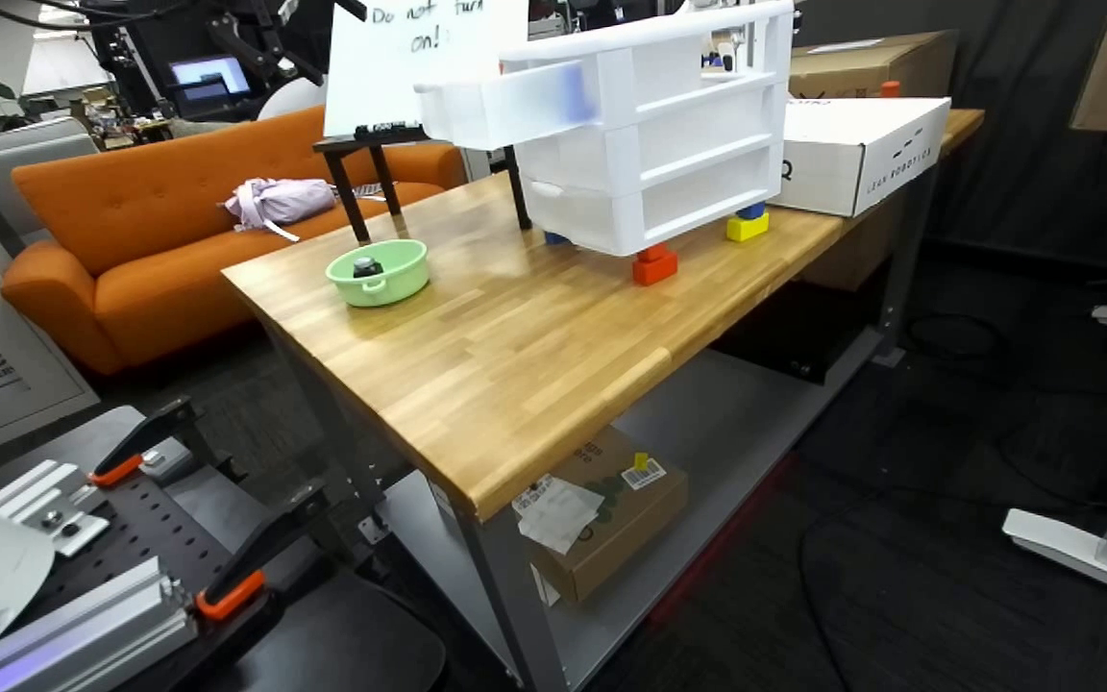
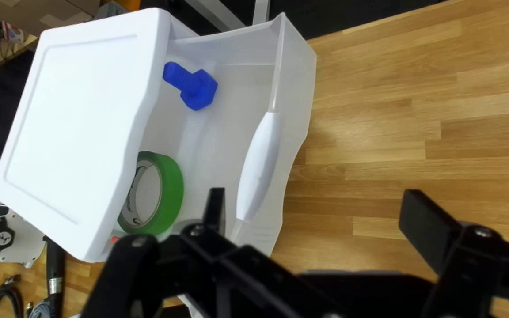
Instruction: Close the top drawer
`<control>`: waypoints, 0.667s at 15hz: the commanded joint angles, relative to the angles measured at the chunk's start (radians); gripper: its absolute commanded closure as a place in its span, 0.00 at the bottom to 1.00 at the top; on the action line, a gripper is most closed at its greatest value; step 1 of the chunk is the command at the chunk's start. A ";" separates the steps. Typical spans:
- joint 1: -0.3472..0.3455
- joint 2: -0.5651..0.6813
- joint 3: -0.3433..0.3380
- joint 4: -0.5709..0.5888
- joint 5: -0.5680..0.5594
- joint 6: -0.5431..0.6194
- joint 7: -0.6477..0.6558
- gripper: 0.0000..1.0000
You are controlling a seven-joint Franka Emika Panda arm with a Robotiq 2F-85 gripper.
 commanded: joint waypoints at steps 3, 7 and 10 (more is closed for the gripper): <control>-0.006 -0.016 -0.004 -0.050 -0.026 0.029 -0.032 0.00; -0.010 -0.008 -0.009 -0.071 -0.031 0.026 -0.047 0.00; -0.004 0.001 -0.004 -0.061 -0.003 0.001 -0.030 0.00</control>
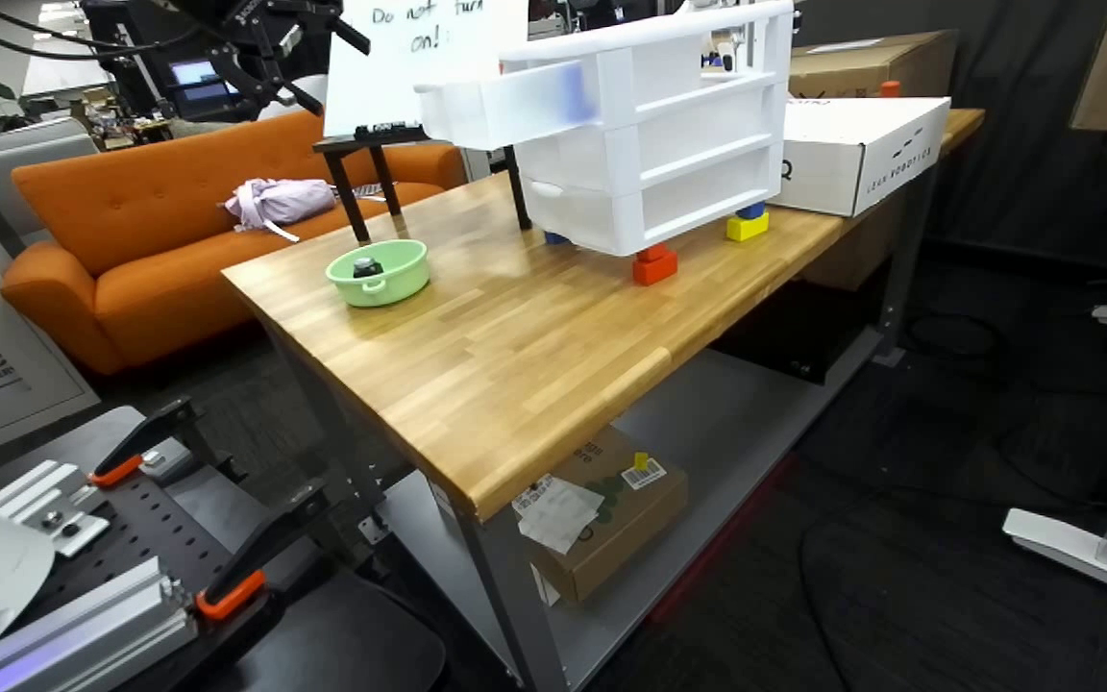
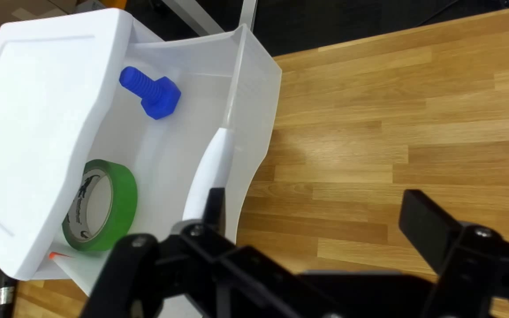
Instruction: Close the top drawer
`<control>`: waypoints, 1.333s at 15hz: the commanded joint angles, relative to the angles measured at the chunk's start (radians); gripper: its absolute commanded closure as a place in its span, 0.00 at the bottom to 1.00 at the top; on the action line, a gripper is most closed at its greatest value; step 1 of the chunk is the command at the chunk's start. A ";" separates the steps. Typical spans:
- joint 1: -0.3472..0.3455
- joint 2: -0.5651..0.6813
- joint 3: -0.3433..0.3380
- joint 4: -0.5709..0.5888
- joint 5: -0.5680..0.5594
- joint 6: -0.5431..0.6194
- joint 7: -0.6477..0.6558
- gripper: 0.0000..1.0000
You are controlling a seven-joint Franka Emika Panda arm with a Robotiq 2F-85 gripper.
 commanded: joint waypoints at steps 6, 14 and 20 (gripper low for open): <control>-0.002 0.000 0.003 0.001 0.002 -0.001 -0.005 0.00; 0.007 0.061 0.018 0.029 -0.148 0.050 -0.084 0.00; 0.010 0.131 0.032 0.081 -0.318 0.056 -0.087 0.00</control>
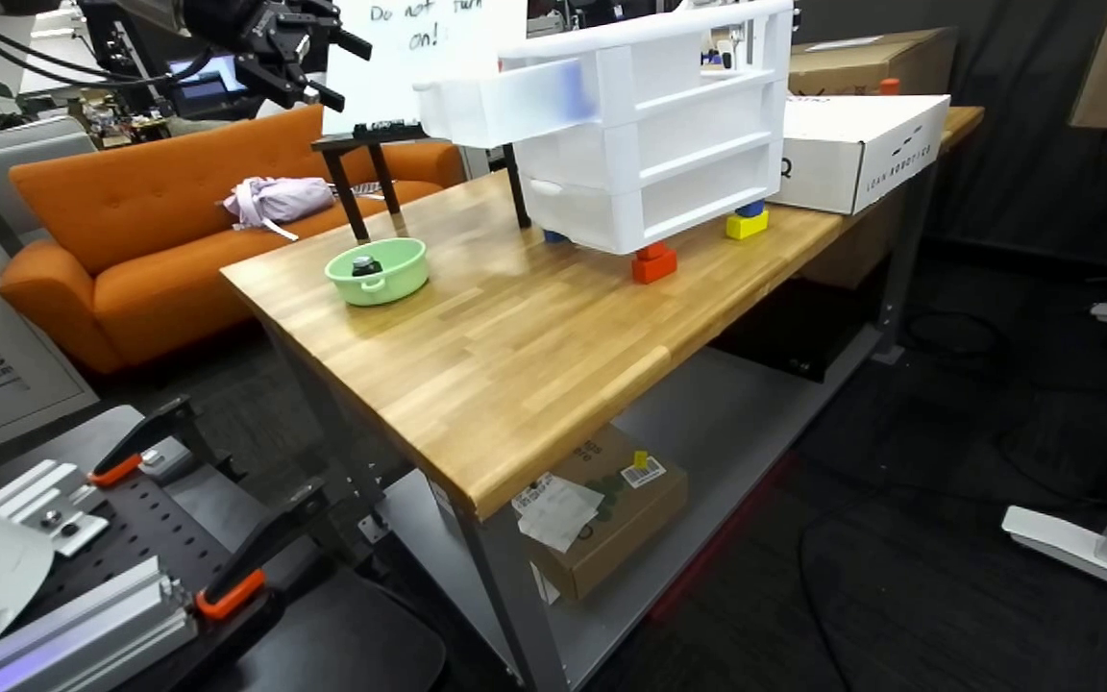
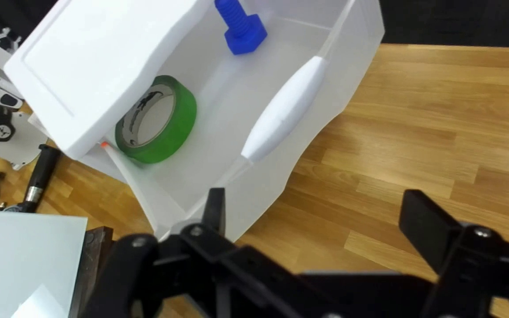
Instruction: Close the top drawer
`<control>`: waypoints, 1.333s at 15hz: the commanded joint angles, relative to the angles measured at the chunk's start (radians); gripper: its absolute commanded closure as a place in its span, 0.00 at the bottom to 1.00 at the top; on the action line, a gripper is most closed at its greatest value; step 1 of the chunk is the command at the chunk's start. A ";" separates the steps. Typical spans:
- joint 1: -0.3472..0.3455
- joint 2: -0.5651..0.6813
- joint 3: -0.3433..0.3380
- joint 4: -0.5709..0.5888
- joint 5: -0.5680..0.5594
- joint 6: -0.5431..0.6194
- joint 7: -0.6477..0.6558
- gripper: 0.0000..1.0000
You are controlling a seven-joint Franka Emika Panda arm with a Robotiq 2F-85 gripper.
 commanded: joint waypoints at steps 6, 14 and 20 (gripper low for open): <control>-0.004 0.031 0.005 0.032 -0.067 -0.002 -0.001 0.00; -0.004 0.031 0.006 0.032 -0.067 -0.002 -0.001 0.00; -0.004 0.031 0.006 0.032 -0.067 -0.002 -0.001 0.00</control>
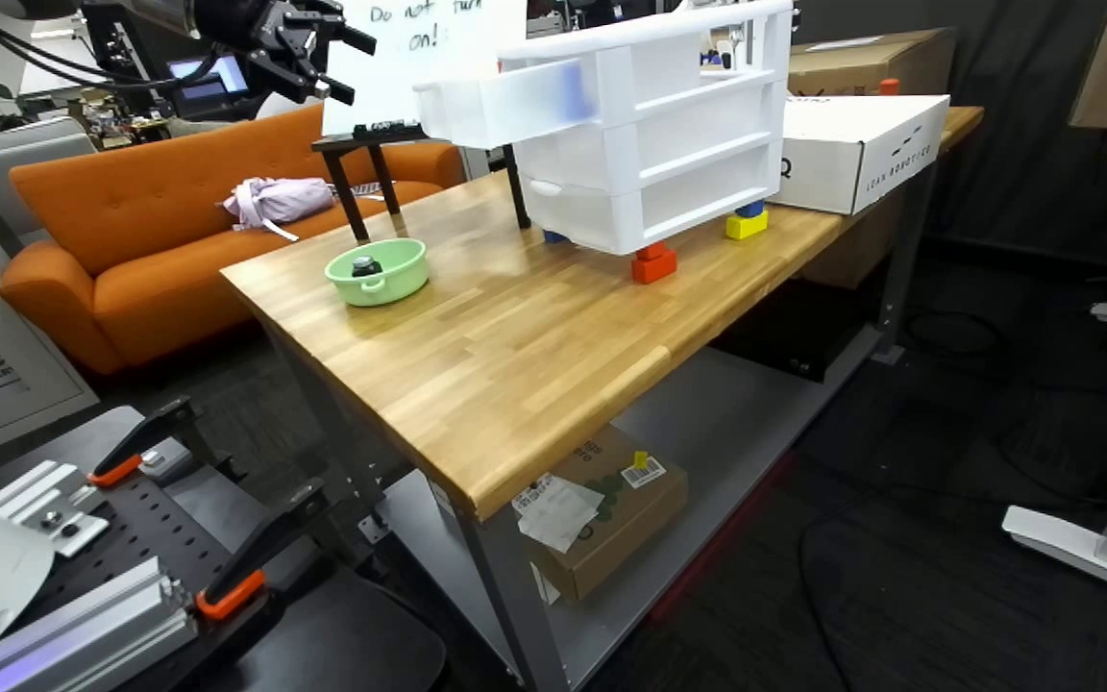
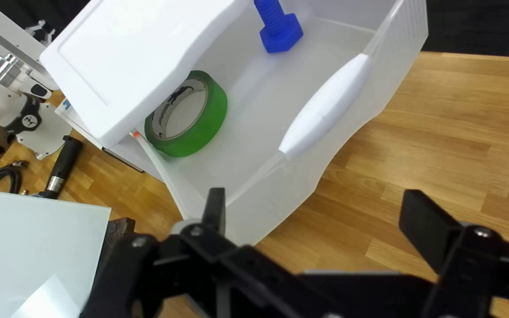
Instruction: Close the top drawer
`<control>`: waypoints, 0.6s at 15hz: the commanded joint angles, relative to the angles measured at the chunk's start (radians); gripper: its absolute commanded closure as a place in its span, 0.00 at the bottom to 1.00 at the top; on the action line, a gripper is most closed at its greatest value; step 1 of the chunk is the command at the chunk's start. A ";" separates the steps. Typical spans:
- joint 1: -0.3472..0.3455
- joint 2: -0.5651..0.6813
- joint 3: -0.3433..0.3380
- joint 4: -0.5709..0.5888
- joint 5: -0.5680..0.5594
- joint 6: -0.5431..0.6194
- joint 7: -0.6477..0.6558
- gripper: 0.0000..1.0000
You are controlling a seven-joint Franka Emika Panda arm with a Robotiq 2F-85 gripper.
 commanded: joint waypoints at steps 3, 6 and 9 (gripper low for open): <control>-0.004 0.001 0.005 0.007 -0.017 0.038 -0.006 0.00; -0.008 0.004 0.001 0.013 -0.049 0.123 0.037 0.00; -0.013 0.009 -0.004 0.017 -0.090 0.184 0.097 0.00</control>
